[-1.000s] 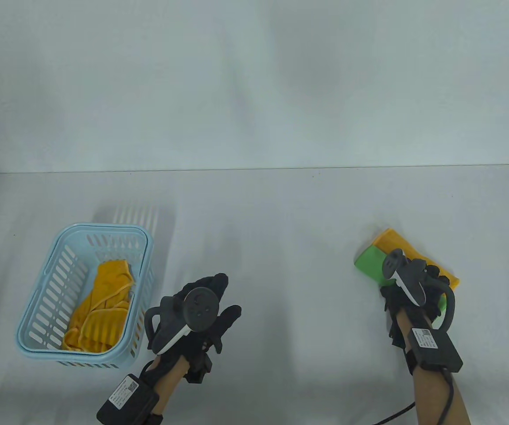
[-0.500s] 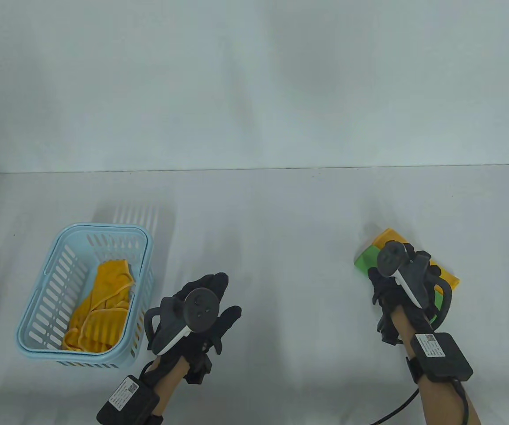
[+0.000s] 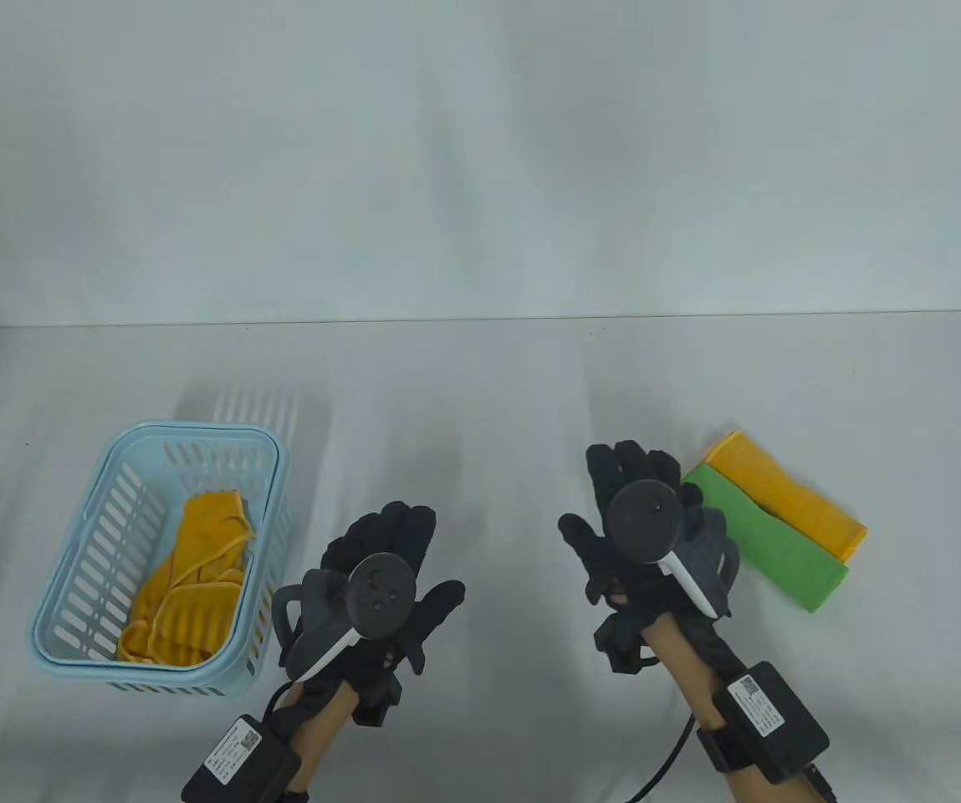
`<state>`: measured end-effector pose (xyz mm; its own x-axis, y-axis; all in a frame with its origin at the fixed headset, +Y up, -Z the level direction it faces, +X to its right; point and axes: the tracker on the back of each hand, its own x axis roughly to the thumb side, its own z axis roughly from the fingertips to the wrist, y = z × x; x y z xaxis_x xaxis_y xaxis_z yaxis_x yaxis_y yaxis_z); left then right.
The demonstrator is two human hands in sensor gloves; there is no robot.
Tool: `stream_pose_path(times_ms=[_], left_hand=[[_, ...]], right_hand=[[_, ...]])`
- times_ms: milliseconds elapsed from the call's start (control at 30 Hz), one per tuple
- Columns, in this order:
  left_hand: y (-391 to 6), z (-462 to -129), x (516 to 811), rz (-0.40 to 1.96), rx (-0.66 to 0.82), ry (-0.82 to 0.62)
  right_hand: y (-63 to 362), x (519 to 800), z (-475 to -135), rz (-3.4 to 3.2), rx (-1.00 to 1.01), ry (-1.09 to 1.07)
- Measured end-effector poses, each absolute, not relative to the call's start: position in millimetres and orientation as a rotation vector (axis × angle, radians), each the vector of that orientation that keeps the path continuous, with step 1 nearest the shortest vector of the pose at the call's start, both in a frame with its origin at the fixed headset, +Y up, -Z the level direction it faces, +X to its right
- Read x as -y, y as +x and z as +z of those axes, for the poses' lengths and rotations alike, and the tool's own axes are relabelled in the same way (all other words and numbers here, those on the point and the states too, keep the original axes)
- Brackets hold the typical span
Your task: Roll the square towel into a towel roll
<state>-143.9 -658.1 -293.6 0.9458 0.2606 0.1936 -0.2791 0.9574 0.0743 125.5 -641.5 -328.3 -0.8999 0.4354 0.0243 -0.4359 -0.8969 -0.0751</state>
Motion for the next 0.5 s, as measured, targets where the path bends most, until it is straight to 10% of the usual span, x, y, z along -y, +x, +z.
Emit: stream_pose_path(times_ms=[500], left_hand=[[-214, -315, 553, 0.27, 0.037, 0.129]], right_hand=[[84, 682, -307, 2.723, 0.061, 0.244]])
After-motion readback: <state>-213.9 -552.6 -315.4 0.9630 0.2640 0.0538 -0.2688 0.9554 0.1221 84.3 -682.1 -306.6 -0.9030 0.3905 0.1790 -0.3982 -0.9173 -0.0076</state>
